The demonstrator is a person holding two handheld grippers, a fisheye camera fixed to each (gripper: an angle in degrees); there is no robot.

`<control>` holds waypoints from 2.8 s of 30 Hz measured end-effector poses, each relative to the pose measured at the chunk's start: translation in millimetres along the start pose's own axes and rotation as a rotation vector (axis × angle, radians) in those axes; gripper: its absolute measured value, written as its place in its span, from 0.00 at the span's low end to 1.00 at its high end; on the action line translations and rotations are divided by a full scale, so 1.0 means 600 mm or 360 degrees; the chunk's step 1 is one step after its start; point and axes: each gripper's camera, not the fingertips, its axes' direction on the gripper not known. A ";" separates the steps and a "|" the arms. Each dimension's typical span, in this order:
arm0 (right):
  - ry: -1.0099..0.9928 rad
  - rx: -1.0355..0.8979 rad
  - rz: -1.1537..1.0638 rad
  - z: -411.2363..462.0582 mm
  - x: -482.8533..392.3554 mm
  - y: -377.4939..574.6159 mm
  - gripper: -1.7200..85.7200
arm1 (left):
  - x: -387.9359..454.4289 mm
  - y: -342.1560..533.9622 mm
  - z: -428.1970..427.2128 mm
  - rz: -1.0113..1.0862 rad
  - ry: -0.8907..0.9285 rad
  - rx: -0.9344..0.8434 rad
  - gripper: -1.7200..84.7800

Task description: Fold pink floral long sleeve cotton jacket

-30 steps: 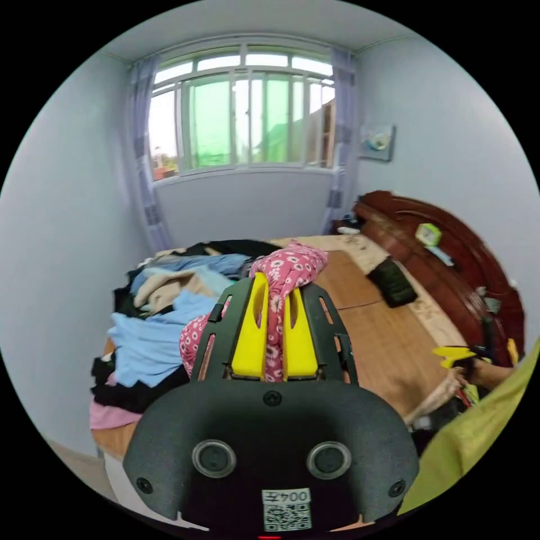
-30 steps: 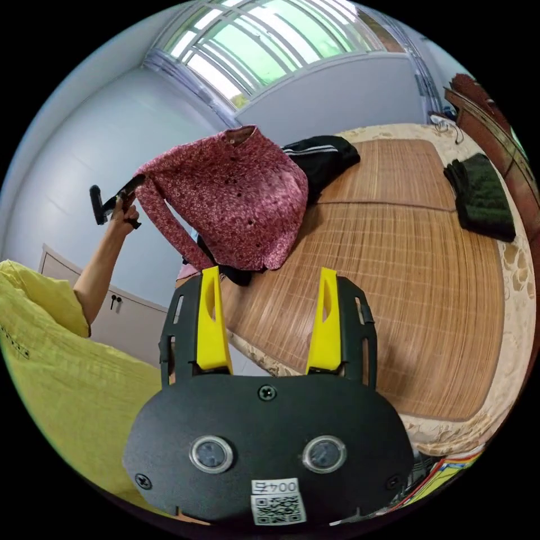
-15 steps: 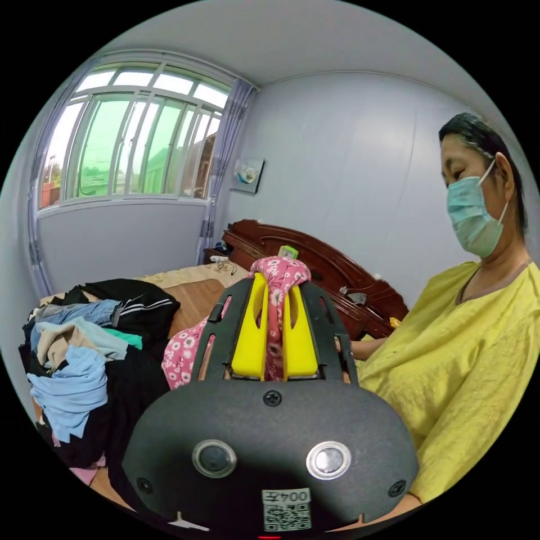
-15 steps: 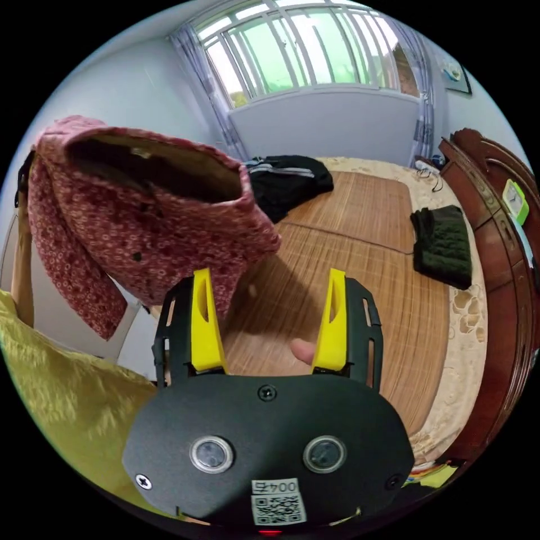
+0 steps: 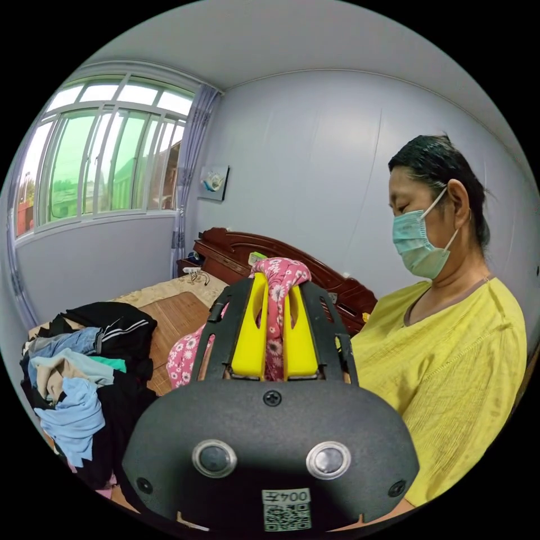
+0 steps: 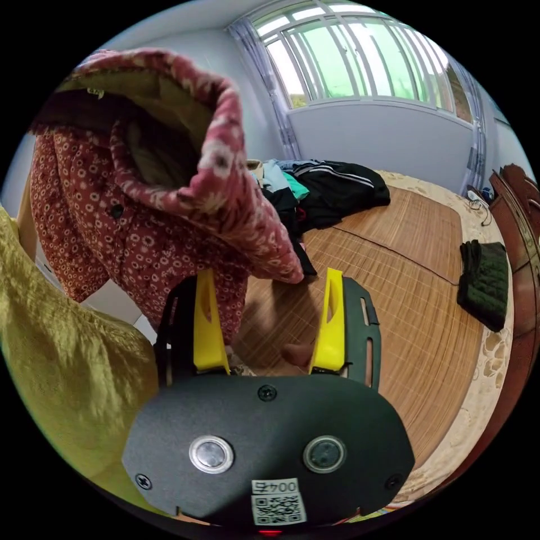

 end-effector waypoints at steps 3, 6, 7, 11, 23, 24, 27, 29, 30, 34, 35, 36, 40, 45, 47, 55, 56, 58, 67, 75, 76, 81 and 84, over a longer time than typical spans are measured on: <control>0.0031 0.0135 -0.0038 -0.039 -0.004 -0.027 0.25 | -0.007 0.008 -0.002 0.0057 -0.0011 0.0006 0.02; -0.0111 0.0163 -0.0010 -0.073 0.014 -0.053 0.10 | -0.033 0.018 0.004 0.0044 -0.0031 0.0020 0.02; -0.0201 0.0148 0.0053 -0.085 0.033 -0.062 0.08 | -0.040 0.020 0.006 0.0038 -0.0035 0.0026 0.02; -0.0426 0.0268 0.0255 -0.153 0.114 -0.081 0.06 | -0.095 0.022 0.022 0.0017 -0.0037 0.0076 0.02; 0.0286 0.0717 0.0153 -0.583 0.143 -0.211 0.04 | -0.218 0.023 0.124 -0.0092 -0.0052 0.0185 0.02; 0.0355 0.0712 0.0125 -0.607 0.135 -0.215 0.04 | -0.224 0.031 0.143 -0.0116 -0.0046 0.0184 0.02; 0.0497 0.0695 0.0093 -0.648 0.122 -0.207 0.04 | -0.235 0.058 0.204 -0.0189 0.0049 0.0172 0.02; 0.0550 0.0691 0.0086 -0.665 0.115 -0.190 0.04 | -0.236 0.078 0.244 -0.0256 0.0127 0.0168 0.02; 0.0577 0.0689 0.0087 -0.675 0.111 -0.176 0.04 | -0.234 0.092 0.271 -0.0299 0.0179 0.0164 0.02; 0.0599 0.0670 0.0128 -0.700 0.100 -0.118 0.04 | -0.207 0.119 0.343 -0.0350 0.0295 0.0108 0.02; 0.0593 0.0661 0.0142 -0.702 0.100 -0.110 0.04 | -0.195 0.124 0.366 -0.0365 0.0336 0.0077 0.02; 0.0589 0.0631 0.0168 -0.705 0.101 -0.097 0.04 | -0.182 0.127 0.388 -0.0385 0.0368 0.0049 0.02; 0.0621 0.0441 0.0270 -0.717 0.092 -0.073 0.04 | -0.148 0.121 0.448 -0.0484 0.0450 -0.0041 0.02; 0.0677 0.0129 0.0253 -0.712 0.092 -0.093 0.04 | -0.108 0.089 0.520 -0.0632 0.0421 -0.0189 0.02; 0.0686 -0.0015 0.0241 -0.687 0.113 -0.112 0.04 | -0.108 0.081 0.555 -0.0716 0.0361 -0.0251 0.02; 0.0409 -0.0287 0.0514 -0.438 0.402 -0.141 0.05 | -0.193 0.099 0.784 -0.1038 0.0117 -0.0422 0.02; 0.0399 -0.0308 0.0541 -0.412 0.428 -0.142 0.05 | -0.215 0.102 0.831 -0.1047 0.0076 -0.0458 0.02; 0.0371 -0.0400 0.0646 -0.302 0.532 -0.145 0.05 | -0.253 0.110 0.905 -0.1030 0.0001 -0.0517 0.02; 0.0367 -0.0726 0.0871 0.127 0.873 -0.153 0.06 | -0.504 0.195 1.270 -0.1379 -0.0293 -0.0760 0.03; 0.0549 -0.0635 0.0869 0.231 0.910 -0.156 0.14 | -0.505 0.098 1.385 -0.1277 -0.0548 -0.0640 0.10; 0.0605 -0.0653 0.0859 0.233 0.902 -0.148 0.16 | -0.495 0.084 1.382 -0.1219 -0.0592 -0.0654 0.11; 0.0399 -0.0548 0.0825 0.233 0.819 -0.081 0.17 | -0.440 0.033 1.362 -0.0878 -0.0823 -0.0993 0.11; 0.0393 -0.0657 0.0811 0.272 0.754 -0.019 0.16 | -0.433 0.042 1.383 -0.0837 -0.0869 -0.1212 0.11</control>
